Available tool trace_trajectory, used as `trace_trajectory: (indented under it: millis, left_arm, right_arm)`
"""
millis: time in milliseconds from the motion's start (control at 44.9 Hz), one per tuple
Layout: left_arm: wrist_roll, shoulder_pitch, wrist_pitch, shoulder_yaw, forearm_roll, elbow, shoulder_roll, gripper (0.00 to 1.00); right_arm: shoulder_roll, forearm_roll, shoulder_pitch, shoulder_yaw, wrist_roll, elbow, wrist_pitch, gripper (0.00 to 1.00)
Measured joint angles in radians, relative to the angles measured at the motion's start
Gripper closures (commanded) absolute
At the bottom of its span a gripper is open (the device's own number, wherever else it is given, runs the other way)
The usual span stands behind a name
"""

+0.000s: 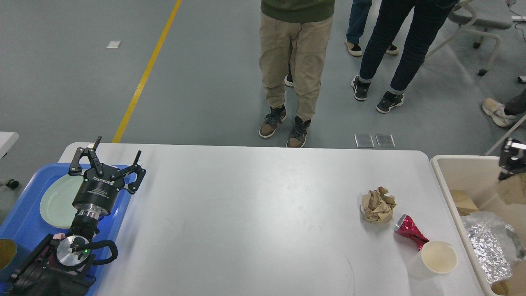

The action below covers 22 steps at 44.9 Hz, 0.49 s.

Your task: Tidy desktop

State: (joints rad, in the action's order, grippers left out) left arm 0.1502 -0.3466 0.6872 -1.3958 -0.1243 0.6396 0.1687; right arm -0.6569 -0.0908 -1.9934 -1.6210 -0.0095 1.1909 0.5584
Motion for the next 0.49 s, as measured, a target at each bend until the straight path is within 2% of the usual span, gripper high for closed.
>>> trace_trajectory:
  millis: [111, 178, 267, 379, 490]
  left_arm:
    - [0.0, 0.0, 0.0, 0.0, 0.0, 0.0, 0.0, 0.04]
    - [0.0, 0.0, 0.0, 0.0, 0.0, 0.0, 0.0, 0.04]
    - [0.0, 0.0, 0.0, 0.0, 0.0, 0.0, 0.0, 0.04]
    - [0.0, 0.0, 0.0, 0.0, 0.0, 0.0, 0.0, 0.04]
    - [0.0, 0.0, 0.0, 0.0, 0.0, 0.0, 0.0, 0.04]
  right_arm:
    - [-0.065, 0.001, 0.237, 0.089, 0.0, -0.19, -0.055, 1.0]
    - [-0.102, 0.0, 0.398, 0.178, 0.0, -0.288, -0.145, 1.0]
    - [-0.12, -0.002, 0.633, 0.335, 0.0, -0.4, -0.317, 1.0]
    - [-0.111, -0.002, 0.885, 0.527, 0.001, -0.499, -0.487, 1.0]
    - [-0.037, -0.002, 1.082, 0.678, 0.002, -0.642, -0.549, 1.0]
